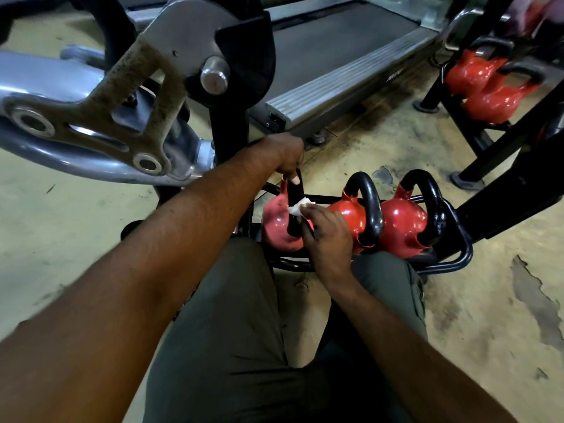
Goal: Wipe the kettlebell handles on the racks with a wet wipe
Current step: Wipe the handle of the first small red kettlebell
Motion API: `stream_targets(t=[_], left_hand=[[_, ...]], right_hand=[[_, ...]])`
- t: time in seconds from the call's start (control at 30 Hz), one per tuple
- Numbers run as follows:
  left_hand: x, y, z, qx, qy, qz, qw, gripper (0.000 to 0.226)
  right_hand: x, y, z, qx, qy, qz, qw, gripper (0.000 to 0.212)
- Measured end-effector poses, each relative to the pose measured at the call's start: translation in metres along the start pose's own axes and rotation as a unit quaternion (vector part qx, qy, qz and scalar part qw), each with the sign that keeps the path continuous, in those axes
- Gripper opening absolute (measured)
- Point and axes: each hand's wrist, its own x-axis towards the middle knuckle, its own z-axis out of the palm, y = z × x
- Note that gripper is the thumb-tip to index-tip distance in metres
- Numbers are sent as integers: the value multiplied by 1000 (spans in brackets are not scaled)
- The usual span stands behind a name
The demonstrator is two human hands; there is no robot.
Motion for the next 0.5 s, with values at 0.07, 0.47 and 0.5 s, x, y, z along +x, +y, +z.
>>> stream_targets(t=[0.07, 0.47, 0.5], left_hand=[[1, 1, -2, -3, 12, -9, 1000, 37], [-8, 7, -8, 6, 8, -3, 1000, 35], [-10, 7, -6, 13, 8, -2, 1000, 32]], right_hand=[[10, 5, -10, -94, -23, -102, 990, 35], [63, -72, -19, -550, -273, -321, 721, 39], [58, -77, -16, -588, -308, -324, 675, 40]])
